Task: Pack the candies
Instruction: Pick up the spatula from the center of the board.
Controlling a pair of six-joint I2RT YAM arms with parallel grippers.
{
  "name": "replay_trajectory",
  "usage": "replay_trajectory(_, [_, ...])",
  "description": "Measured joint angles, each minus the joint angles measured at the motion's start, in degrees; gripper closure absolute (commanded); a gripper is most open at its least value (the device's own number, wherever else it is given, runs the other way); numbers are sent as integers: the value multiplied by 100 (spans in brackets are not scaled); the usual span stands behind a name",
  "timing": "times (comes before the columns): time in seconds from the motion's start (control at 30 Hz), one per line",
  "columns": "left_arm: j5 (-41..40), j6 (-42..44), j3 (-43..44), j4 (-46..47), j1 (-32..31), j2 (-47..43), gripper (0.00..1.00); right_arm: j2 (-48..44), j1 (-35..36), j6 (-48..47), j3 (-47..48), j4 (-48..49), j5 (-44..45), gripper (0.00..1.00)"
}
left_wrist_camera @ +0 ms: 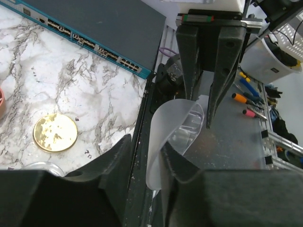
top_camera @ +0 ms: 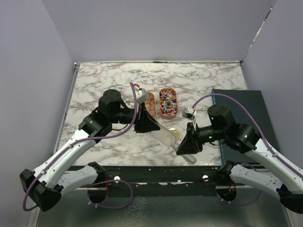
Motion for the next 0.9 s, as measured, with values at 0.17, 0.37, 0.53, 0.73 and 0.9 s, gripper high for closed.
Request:
replay_trajectory(0.17, [120,17,-52,0,-37,-13,100,13,-15,-20,0,-63,11,99])
replay_trajectory(0.37, [179,28,-70,4,-66,-13,100,22,-20,-70,0,-122,37,61])
replay_trajectory(0.53, [68,-70,-227,81,-74,-13,100,2,-20,-197,24,-212,319,35])
replay_trajectory(0.73, [-424,-415,-656,297,-72,-13,100,-31,-20,-350,219,-310,1213,20])
replay_trajectory(0.9, [-979,-905,-1003,474,-72,-13,100,-170,-20,-599,240,-243,1906,17])
